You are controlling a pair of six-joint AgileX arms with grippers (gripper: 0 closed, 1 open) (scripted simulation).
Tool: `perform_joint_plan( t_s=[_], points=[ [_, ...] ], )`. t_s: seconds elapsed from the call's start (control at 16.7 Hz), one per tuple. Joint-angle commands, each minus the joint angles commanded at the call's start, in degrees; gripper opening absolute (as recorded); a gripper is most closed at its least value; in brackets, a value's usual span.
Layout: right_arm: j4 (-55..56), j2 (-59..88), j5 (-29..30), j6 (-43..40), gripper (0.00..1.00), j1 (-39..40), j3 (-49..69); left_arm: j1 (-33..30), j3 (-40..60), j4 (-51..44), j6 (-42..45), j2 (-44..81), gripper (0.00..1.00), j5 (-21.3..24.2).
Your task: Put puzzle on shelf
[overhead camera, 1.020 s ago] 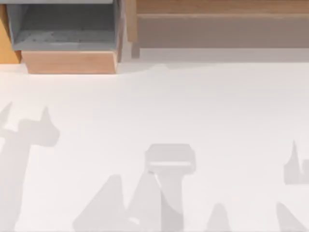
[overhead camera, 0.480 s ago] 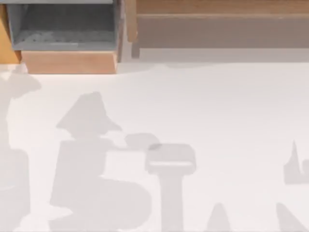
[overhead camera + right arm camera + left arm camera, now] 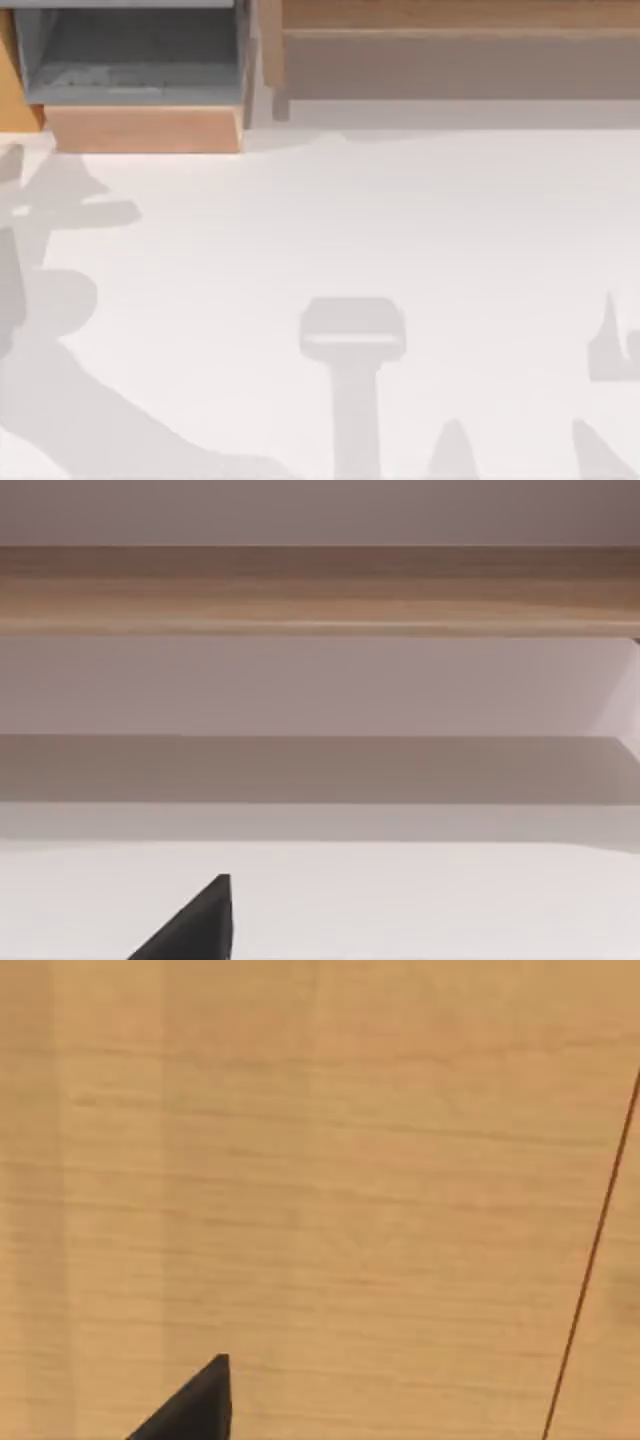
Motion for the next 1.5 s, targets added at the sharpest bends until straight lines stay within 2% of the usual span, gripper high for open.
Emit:
perform_joint_plan(
  t_s=[0.24, 0.6, 0.96, 1.2, 1.5],
  points=[
    [0.0, 0.0, 0.0, 0.0, 1.00, 0.0, 0.0, 1.2, 3.3, 3.5, 4.7, 6.7, 1.00, 1.4],
    [0.0, 0.0, 0.0, 0.0, 1.00, 0.0, 0.0, 1.0, 3.3, 3.4, 4.7, 6.9, 1.00, 1.3],
    [0.0, 0.0, 0.0, 0.0, 1.00, 0.0, 0.0, -0.1, 9.4, 0.4, 4.8, 9.8, 1.00, 0.1],
    [0.0, 0.0, 0.0, 0.0, 1.00, 0.0, 0.0, -0.2, 9.9, 0.1, 4.8, 10.0, 1.00, 0.0],
    [0.0, 0.0, 0.0, 0.0, 1.00, 0.0, 0.0, -0.2, 9.9, 0.1, 4.8, 10.0, 0.62, 0.0]
  ],
)
